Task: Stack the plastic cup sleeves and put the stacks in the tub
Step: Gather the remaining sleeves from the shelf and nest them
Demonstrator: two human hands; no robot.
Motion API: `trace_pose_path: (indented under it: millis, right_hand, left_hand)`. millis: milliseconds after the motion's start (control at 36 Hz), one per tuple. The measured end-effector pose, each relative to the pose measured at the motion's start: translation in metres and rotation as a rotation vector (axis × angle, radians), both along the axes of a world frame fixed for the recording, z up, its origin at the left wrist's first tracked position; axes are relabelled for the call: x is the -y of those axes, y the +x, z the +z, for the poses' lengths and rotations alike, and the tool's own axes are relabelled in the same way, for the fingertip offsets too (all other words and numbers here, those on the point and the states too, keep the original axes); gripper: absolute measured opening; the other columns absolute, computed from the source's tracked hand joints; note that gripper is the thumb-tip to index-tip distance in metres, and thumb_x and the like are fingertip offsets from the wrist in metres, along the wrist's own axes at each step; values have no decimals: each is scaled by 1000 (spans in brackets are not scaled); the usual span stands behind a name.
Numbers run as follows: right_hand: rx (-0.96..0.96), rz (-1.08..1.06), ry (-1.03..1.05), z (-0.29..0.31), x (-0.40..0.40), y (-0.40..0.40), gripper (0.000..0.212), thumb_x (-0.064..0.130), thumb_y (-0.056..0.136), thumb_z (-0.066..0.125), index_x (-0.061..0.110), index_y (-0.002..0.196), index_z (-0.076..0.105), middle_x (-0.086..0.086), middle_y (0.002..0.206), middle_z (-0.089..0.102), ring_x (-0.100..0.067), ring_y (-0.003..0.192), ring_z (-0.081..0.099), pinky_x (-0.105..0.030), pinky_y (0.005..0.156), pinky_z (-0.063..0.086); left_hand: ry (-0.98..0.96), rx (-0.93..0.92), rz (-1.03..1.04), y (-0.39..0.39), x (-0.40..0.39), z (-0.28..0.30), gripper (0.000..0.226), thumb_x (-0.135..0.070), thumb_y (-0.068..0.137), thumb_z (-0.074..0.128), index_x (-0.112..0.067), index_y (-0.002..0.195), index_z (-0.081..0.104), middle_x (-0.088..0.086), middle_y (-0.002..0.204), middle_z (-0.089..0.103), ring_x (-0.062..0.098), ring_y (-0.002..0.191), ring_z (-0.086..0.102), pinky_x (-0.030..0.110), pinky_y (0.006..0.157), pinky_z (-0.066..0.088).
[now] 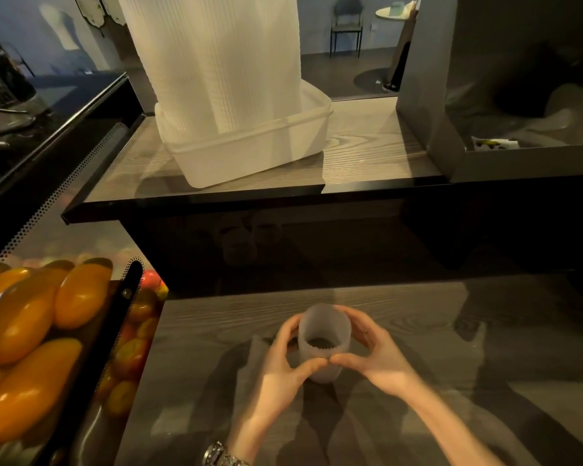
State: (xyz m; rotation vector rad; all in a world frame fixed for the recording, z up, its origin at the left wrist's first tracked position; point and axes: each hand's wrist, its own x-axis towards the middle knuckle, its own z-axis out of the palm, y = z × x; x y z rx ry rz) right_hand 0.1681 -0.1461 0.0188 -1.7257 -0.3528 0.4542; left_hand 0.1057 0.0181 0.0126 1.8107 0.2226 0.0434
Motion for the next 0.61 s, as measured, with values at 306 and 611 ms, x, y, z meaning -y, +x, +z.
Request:
trace_pose_path:
  millis: [306,611]
  right_hand:
    - [-78,150,-89,4,9,16,64,33,62,79,41,117,49,21,123,55,7,118,48,-19,102,39]
    - [-95,130,-111,12,-31,80,52,53,78,53,34,126,47,15,128,51,17,100,51,1,71,43]
  left_hand:
    - [14,-25,-70,-1,-6,0,76,-23,70,80,-38,131,38,-22,131,46,-4,121,44,30,104,42]
    - [-143,-26,236,42,-50,23,41,-22,94,49,-28,133,39,-2,137,41,6,122,41,33,108,36]
